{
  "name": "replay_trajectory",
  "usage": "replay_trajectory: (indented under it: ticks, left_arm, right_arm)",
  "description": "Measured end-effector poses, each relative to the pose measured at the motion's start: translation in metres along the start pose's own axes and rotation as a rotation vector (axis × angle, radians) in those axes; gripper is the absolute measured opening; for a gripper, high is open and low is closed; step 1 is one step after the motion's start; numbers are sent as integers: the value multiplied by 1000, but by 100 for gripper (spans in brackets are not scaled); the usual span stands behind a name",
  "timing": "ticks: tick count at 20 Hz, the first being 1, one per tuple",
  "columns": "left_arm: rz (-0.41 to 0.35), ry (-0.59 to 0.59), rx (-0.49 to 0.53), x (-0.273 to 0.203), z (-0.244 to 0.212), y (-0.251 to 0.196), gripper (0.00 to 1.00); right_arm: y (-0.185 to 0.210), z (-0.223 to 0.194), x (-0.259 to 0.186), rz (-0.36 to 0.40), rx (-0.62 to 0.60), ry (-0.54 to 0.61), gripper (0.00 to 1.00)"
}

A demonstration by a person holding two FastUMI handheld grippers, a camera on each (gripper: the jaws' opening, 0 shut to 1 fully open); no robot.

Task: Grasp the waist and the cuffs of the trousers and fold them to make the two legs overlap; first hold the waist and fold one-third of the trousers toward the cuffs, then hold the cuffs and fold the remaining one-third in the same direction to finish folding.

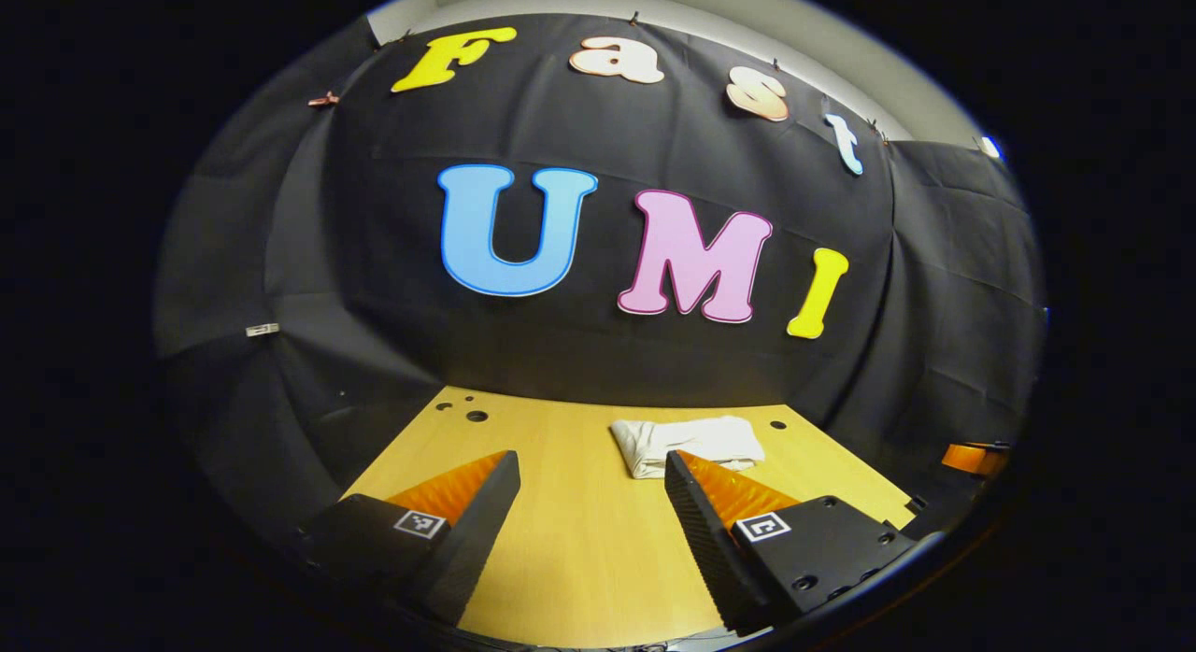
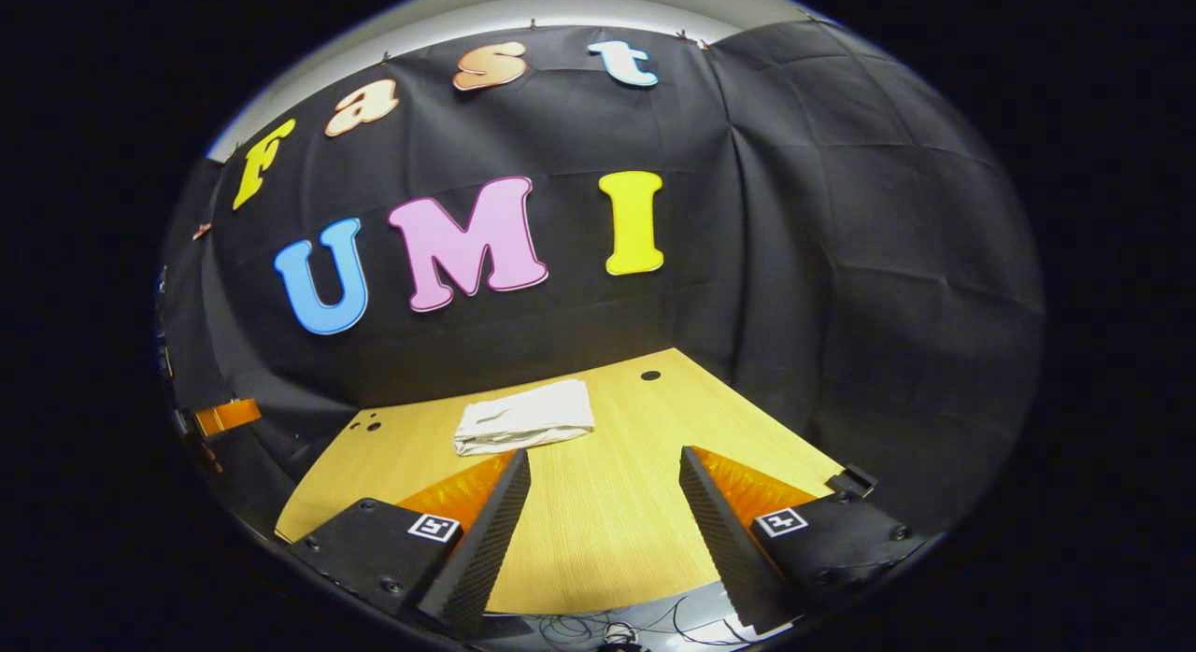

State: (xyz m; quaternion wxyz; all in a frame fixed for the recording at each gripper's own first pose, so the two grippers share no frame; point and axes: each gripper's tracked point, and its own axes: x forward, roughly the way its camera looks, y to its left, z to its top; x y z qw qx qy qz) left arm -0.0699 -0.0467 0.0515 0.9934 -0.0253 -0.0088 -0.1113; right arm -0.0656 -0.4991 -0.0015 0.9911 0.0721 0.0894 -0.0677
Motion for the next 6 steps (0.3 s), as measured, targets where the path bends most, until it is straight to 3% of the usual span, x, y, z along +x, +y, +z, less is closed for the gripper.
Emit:
replay_trajectory:
  ticks: [6]
  left_arm:
    - [44,41,36,-36,-18,18,97]
  right_arm:
    - [34,-2,-15,80,-73,5,98]
